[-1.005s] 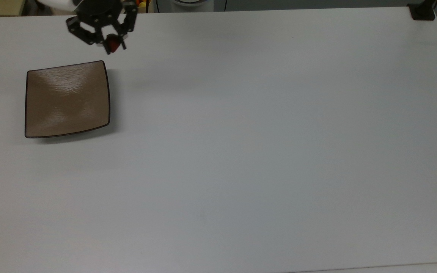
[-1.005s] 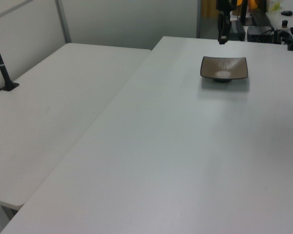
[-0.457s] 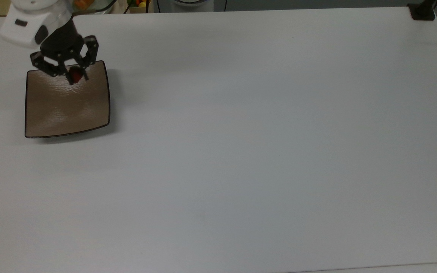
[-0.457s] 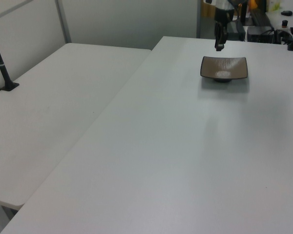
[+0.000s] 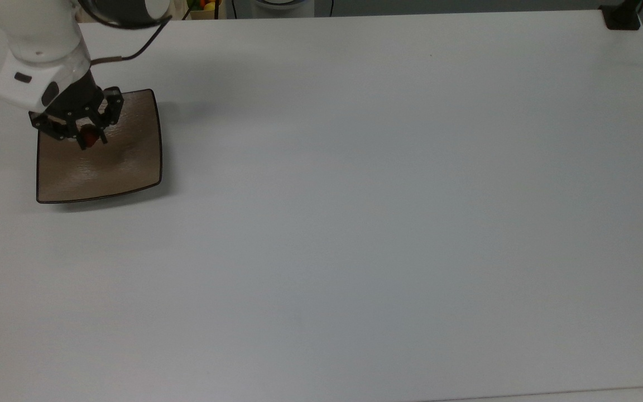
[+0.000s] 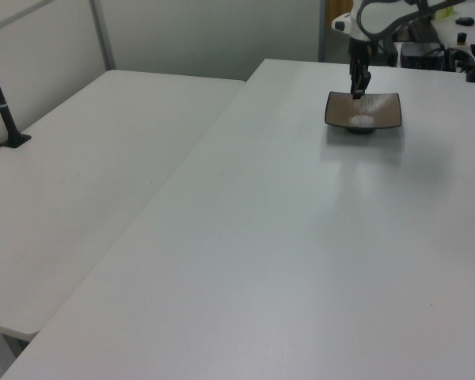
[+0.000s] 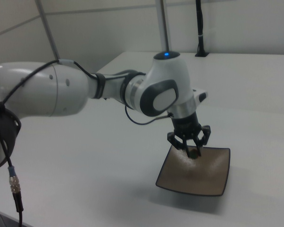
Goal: Strawberries on a ceramic plate
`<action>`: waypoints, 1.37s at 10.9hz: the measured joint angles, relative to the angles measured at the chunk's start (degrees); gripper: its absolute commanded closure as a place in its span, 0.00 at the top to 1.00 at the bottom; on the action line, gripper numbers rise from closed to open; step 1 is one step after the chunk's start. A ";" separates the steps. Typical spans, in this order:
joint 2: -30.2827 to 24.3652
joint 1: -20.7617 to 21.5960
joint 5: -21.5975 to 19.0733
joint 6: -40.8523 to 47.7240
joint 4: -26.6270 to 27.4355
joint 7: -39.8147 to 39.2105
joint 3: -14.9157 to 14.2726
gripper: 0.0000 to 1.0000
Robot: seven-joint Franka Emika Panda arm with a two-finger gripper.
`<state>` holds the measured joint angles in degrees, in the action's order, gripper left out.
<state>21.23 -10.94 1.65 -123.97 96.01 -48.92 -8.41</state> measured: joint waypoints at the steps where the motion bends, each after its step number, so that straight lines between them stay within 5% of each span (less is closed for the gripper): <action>1: 0.84 -0.30 0.78 -1.44 0.66 -0.01 0.00 0.11; 4: 2.40 -0.34 1.33 -2.86 2.04 -0.11 0.01 0.35; 5: 2.59 -0.34 1.34 -2.89 2.44 -0.12 0.01 0.82; 6: 2.83 -0.34 1.35 -2.89 2.59 -0.14 0.01 1.00; 12: 2.65 -0.35 1.34 -2.93 1.96 -0.10 0.01 1.00; 15: -2.25 0.18 1.20 -2.21 1.21 1.36 0.25 1.00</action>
<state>18.98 -10.76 2.85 -126.18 97.22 -47.55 -8.16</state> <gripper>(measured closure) 0.000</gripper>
